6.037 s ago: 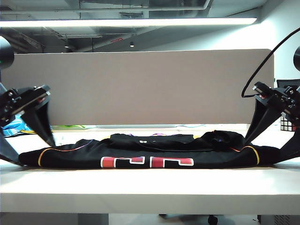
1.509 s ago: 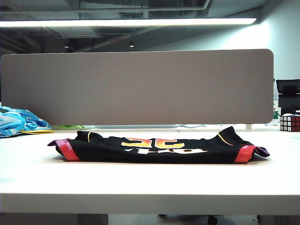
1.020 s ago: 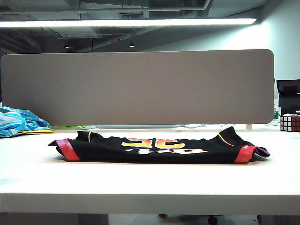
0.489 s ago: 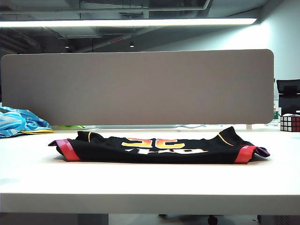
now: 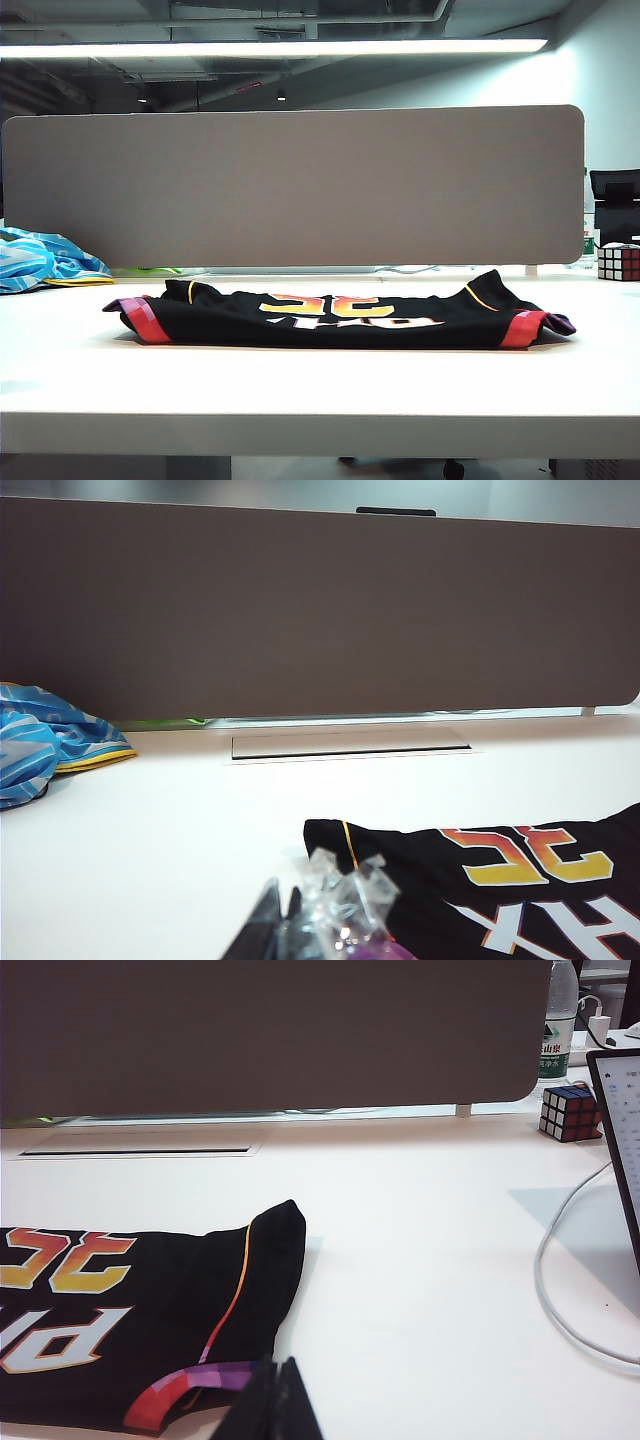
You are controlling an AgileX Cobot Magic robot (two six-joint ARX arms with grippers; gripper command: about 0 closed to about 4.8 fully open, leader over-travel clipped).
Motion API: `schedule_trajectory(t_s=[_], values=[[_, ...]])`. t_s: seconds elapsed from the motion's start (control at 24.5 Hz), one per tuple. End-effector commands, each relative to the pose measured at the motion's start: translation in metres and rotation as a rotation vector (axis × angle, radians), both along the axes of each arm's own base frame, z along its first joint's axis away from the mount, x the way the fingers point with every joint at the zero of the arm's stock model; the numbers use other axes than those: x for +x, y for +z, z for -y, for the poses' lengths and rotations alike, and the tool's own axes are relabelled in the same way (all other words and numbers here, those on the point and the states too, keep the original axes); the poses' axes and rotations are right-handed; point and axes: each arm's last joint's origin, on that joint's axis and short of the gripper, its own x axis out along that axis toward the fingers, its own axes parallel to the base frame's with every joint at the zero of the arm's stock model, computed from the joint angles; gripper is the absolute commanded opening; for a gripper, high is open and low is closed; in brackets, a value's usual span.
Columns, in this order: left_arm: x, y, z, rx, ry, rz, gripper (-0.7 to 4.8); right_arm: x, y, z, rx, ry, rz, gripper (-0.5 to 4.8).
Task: Fold the bottom side of the basketball jersey horizontally towards the center, about one-third of the way, and then fold the bottom of the basketball jersey up towards the top, creating a neat rectangle.
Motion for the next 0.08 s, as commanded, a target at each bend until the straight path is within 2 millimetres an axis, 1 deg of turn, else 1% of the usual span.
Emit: schedule_trajectory(t_s=[0.04, 0.08], values=[[-0.0005, 0.0028, -0.0002, -0.002, 0.003, 0.016, -0.06, 0.0002, 0.0000, 0.0000, -0.004, 0.000, 0.016, -0.01], [-0.0005, 0.0028, -0.0002, -0.002, 0.003, 0.016, -0.06, 0.0002, 0.0000, 0.0000, -0.004, 0.000, 0.016, -0.01]])
